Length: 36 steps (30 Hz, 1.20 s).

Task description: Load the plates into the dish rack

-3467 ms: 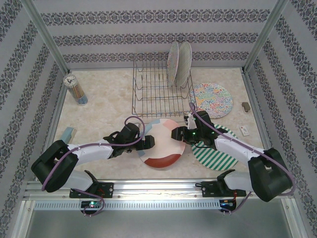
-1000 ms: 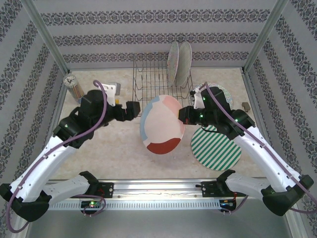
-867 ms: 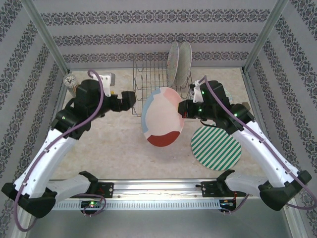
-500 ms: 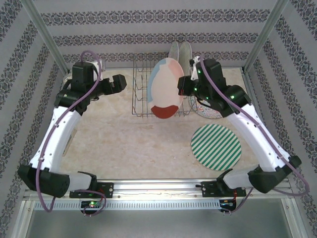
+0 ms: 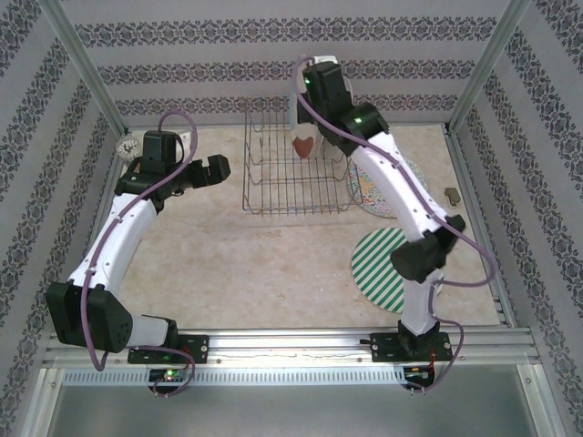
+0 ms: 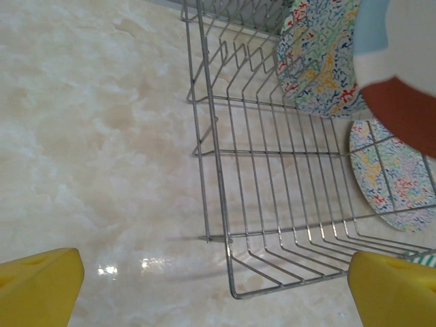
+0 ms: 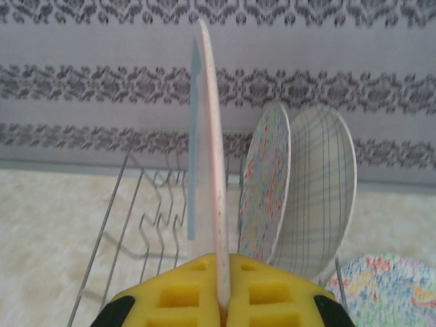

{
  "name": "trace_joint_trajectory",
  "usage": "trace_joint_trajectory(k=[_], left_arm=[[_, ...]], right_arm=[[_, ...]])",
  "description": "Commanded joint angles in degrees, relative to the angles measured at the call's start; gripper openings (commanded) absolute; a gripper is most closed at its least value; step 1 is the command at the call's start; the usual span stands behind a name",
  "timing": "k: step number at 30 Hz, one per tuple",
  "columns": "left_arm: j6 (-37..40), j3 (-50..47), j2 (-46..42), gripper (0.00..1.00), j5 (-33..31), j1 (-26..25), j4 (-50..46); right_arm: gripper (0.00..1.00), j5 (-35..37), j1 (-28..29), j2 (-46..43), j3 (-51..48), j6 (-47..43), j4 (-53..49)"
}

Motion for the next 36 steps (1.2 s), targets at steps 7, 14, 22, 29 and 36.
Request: trace_joint_trajectory(k=[7,14,22,29,36], left_arm=[[2.18,-1.81,0.44,1.00,-3.82,0.53,2.79],[2.32,-2.28,0.90,1.00,-4.09,0.49,2.99],[2.11,-2.17,1.82,1.00,-3.69,0.53,2.80],[1.59,-2.12,2.22,1.00,-2.66,0.53,2.97],[1.31,-1.89,1.88,1.00,-1.99,0.53,3.06]], right_arm=[[0.00,11.17,1.16,16.42,22.36,-14.38,4.45],[0.00,9.58,-0.67,19.55,21.61,-12.57,5.10],[0.00,7.36,-2.52,20.67,19.80,-7.97,5.26],[0.00,5.39,-2.45,22.43,19.59,-3.69,4.80],[0.00,4.75,-2.19,23.39,19.79,-2.37,5.94]])
